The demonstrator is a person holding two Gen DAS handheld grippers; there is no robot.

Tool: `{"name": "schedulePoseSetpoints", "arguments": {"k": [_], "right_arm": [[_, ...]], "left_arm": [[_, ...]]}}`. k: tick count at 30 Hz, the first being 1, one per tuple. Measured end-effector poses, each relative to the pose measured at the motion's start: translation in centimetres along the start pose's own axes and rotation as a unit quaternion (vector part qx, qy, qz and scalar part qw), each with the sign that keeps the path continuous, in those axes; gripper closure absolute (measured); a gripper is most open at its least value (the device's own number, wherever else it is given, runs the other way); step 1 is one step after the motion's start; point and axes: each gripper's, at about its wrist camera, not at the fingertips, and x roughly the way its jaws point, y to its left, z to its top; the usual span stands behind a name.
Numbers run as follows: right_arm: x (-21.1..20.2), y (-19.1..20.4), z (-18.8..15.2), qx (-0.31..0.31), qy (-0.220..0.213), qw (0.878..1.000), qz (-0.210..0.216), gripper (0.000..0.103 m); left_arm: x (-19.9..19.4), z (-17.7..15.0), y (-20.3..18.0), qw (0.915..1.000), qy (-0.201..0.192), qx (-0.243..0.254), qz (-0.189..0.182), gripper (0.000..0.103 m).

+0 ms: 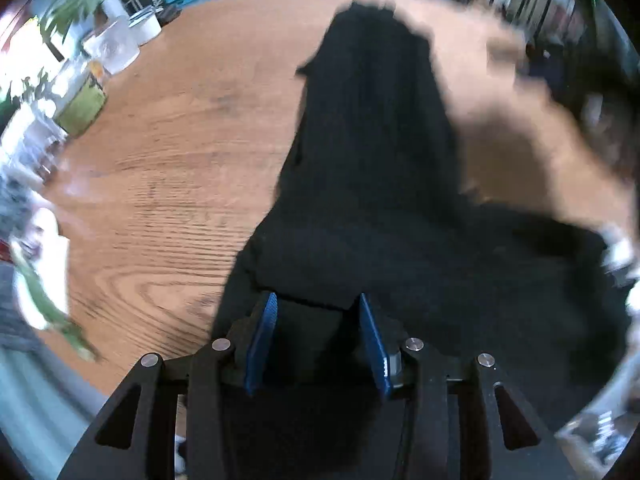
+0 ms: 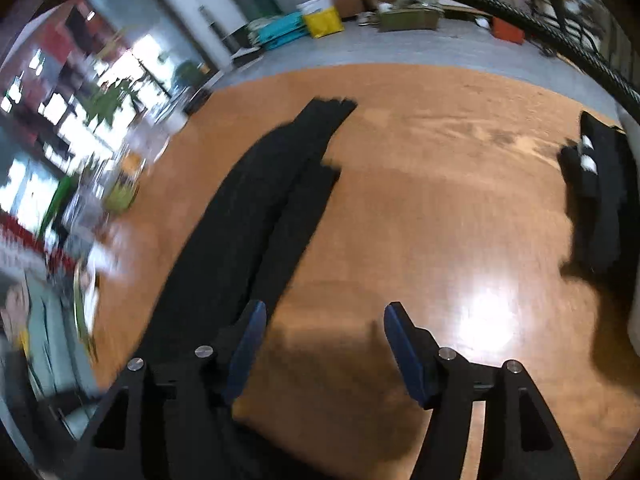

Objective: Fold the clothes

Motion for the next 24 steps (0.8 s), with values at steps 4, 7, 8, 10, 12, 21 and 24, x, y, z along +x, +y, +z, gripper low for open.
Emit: {"name": "schedulePoseSetpoints", "arguments": {"k": [4, 7, 8, 10, 12, 21, 24], "right_arm": [[3.5, 0.6, 6.8, -0.001, 0.000, 1.000, -0.030, 0.040], [6.9, 1.1, 11.5, 0.002, 0.011, 0.999, -0.053, 0.040], [8.0, 1.3, 13.0, 0.003, 0.016, 0.998, -0.062, 0.039], [10.3, 1.5, 15.2, 0.004, 0.031, 0.997, -0.076, 0.039], [12.3, 1.8, 16.8, 0.001, 0.048, 0.995, -0.091, 0.039], [14.7, 2.3, 19.1, -0.034, 0.036, 0.987, -0.154, 0.096], [14.5, 0.8, 19.7, -0.003, 0.012, 0.986, -0.165, 0.097]], "left_arm": [[0.5, 0.4, 0.1, 0.9990, 0.023, 0.037, -0.014, 0.058], [0.7, 0.5, 1.0, 0.9966, 0.038, 0.054, -0.049, 0.057], [0.9, 0.4, 1.3, 0.9950, 0.048, 0.062, -0.063, 0.056], [0.7, 0.1, 1.6, 0.9934, 0.045, 0.074, -0.076, 0.055], [0.5, -0.1, 1.8, 0.9931, 0.040, 0.074, -0.081, 0.055], [-0.5, -1.2, 2.3, 0.9936, 0.055, 0.027, -0.095, 0.055], [-0.7, -1.4, 3.3, 0.9915, 0.056, 0.007, -0.118, 0.055]]}}
